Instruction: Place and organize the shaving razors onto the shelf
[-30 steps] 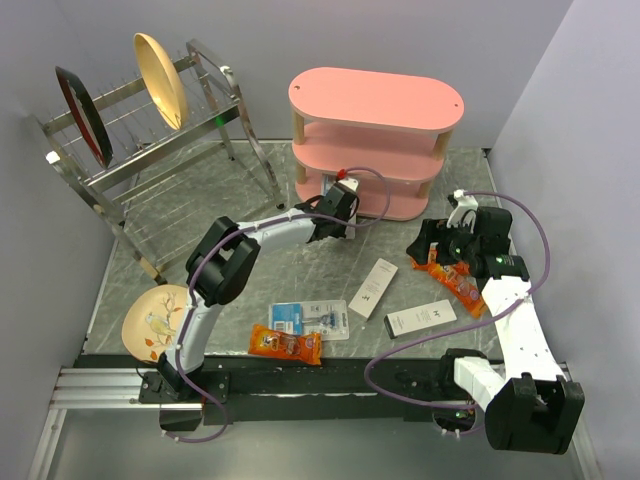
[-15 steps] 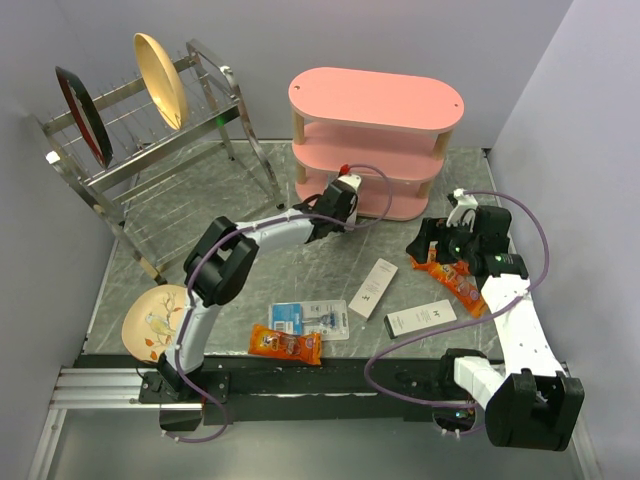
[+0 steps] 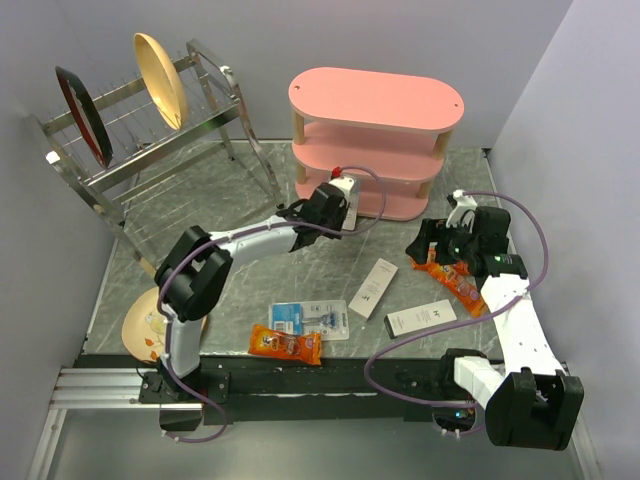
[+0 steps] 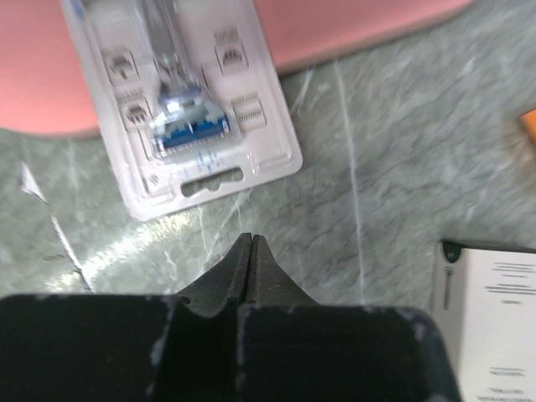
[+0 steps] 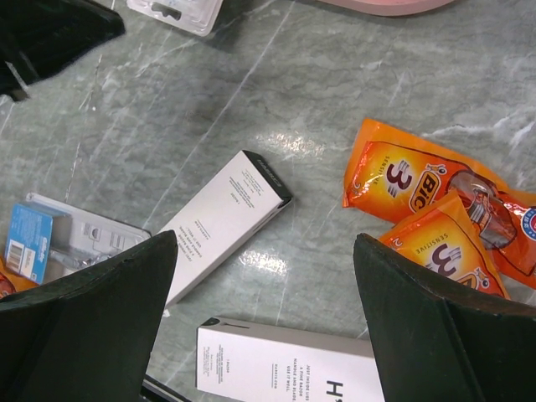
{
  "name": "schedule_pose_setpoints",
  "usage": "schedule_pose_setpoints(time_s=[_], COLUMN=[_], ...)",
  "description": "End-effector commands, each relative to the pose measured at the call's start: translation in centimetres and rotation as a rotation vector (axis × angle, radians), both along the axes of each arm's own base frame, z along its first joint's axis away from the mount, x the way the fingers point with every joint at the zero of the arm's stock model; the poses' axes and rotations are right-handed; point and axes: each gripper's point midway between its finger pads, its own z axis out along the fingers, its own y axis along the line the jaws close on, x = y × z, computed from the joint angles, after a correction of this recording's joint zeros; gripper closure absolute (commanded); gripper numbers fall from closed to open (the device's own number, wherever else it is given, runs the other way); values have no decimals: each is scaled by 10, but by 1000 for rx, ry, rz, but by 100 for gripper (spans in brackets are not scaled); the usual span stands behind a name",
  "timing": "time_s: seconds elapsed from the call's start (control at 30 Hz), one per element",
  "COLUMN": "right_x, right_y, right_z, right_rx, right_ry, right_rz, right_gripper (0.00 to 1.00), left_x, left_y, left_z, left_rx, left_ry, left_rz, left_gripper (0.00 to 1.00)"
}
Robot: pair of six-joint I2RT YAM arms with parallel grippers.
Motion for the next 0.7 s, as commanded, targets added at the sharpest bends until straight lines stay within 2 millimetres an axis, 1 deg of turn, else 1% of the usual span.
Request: schedule_pose_setpoints(time_s=[0.0, 0.03, 0.1, 0.13, 0.17, 0.2, 0.23, 0.27, 0.3, 0.33, 0.37, 0.47, 0.5, 0.53, 0.6, 0.67], right_x=[5, 5, 4, 3, 3, 3, 2, 2, 3, 3, 3, 3, 3, 3, 4, 4], right_y=[-2, -2, -3, -3, -3, -3, -3, -4, -4, -4, -4, -6, -7, -6, -6, -7], right_z=[7, 7, 5, 5, 5, 5, 6, 6, 6, 6, 5, 6, 5, 5, 6, 6], right_rx=[-3, -4, -10, -10, -9, -8, -8, -9, -11, -12, -15, -19, -18, -15, -15, -17], right_ry=[-38, -37, -36, -35, -36, -35, -37, -36, -37, -36, -35, -39, -38, -37, -38, -40], right_rz=[-4, -4, -4, -6, -7, -10, -10, -9, -11, -8, -8, -14, -17, -16, -18, -21], right_gripper=[8, 8, 8, 8, 8, 8, 8, 8, 8, 8, 8, 8, 8, 8, 8, 8], left_x=[-3, -2, 3, 4, 6, 11, 12, 14, 19, 21, 26, 36, 41, 45, 52, 60], left_y=[-11, -12, -14, -14, -16, -19, -19, -20, -24, -25, -28, -28, -30, -28, -24, -19], left_z=[-18, -25, -27, -34, -35, -32, -42, -43, -37, -41, -34, -35, -30, -34, -34, -38], left_rx=[4, 8, 5, 15, 17, 12, 30, 34, 25, 29, 15, 20, 12, 22, 7, -17], left_ry=[50, 60, 53, 61, 61, 52, 66, 66, 53, 55, 41, 26, 16, 14, 14, 33], left_rz=[-12, -7, 6, 12, 15, 16, 20, 22, 29, 32, 34, 59, 66, 83, 121, 150], left_gripper=[99, 99, 99, 99, 99, 99, 99, 99, 99, 99, 99, 99, 99, 99, 99, 99])
